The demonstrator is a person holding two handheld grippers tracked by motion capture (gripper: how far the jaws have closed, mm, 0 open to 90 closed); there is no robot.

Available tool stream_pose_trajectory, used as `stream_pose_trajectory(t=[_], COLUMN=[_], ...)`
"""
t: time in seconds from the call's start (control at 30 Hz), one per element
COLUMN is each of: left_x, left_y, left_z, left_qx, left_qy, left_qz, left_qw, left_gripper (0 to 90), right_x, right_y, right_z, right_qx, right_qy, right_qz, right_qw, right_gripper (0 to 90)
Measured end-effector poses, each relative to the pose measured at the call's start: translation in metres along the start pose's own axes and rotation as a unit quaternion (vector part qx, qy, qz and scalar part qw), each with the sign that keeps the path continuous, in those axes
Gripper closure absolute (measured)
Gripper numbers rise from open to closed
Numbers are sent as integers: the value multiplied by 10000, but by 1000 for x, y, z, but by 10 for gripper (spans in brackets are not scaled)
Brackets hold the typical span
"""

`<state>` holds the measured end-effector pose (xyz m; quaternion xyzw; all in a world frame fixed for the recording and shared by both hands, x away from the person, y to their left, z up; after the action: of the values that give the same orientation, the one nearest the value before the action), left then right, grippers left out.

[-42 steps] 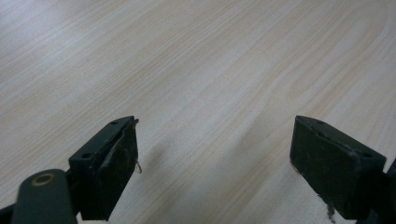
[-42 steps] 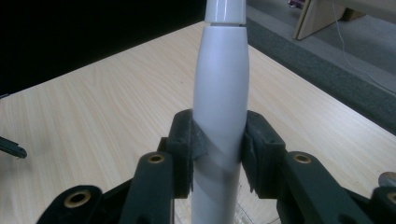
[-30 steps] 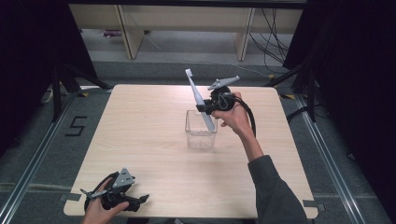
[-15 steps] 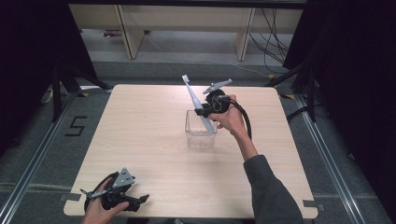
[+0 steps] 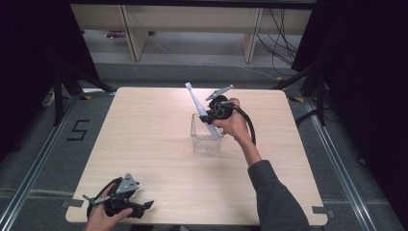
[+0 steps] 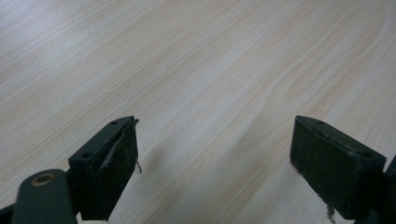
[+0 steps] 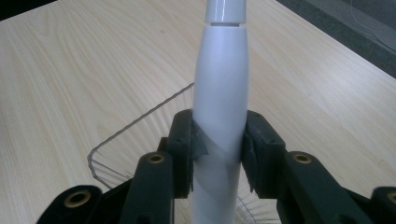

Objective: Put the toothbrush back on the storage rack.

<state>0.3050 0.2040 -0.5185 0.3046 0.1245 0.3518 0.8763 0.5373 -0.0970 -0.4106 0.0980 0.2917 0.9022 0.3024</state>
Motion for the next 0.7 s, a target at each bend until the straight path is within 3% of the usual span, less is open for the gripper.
stream_pose_trajectory(t=[0.03, 0.07, 0.1, 0.13, 0.23, 0.27, 0.4, 0.43, 0.5, 0.6, 0.67, 0.7], left_x=[0, 0, 0, 0, 0, 0, 0, 0, 0, 0, 0, 0], left_y=[0, 0, 0, 0, 0, 0, 0, 0, 0, 0, 0, 0], left_z=[0, 0, 0, 0, 0, 0, 0, 0, 0, 0, 0, 0], left_qx=[1, 3, 0, 1, 9, 6, 7, 1, 1, 0, -6, -12], left_qy=[0, -4, -1, -4, -18, -16, -20, -16, -24, -18, -18, -13], left_qz=[1, 1, 1, 0, 3, 5, 2, 4, 4, 5, 7, 8], left_qw=[10000, 10000, 10000, 10000, 10000, 10000, 10000, 10000, 10000, 10000, 10000, 10000], left_gripper=[149, 149, 149, 149, 149, 149, 149, 149, 149, 149, 149, 149], right_x=[0, 3, 3, 1, 1, 3, 3, 5, 7, 5, 8, 8], right_y=[-2, -1, -2, -5, -6, -7, -9, -11, -11, -16, -15, -17], right_z=[-1, -1, -1, -2, -2, -2, -4, -5, -6, -7, -7, -8], right_qx=[-42, 94, 119, 29, 97, 116, 264, 235, 437, 284, 480, 466], right_qy=[57, -146, -140, 60, 118, -49, 58, -34, -177, 157, -31, -14], right_qz=[-60, 5, 9, -37, -3, 11, -52, -42, -89, -28, -12, -43], right_qw=[10000, 9998, 9998, 10000, 9999, 9999, 9996, 9997, 9988, 9995, 9988, 9989], right_gripper=[670, 670, 670, 671, 671, 671, 671, 671, 670, 671, 671, 670])
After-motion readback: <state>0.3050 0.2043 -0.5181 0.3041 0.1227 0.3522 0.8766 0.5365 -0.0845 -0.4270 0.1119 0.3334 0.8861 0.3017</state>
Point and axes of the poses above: each handheld gripper's, and its own axes: y roughly backward along the jaws, z roughly out of its top, x roughly to its left, the point moved 2 cm from there along -y, roughly forward along the jaws, and after that the axes turned 9 degrees about -x, right-handed, at the moved point
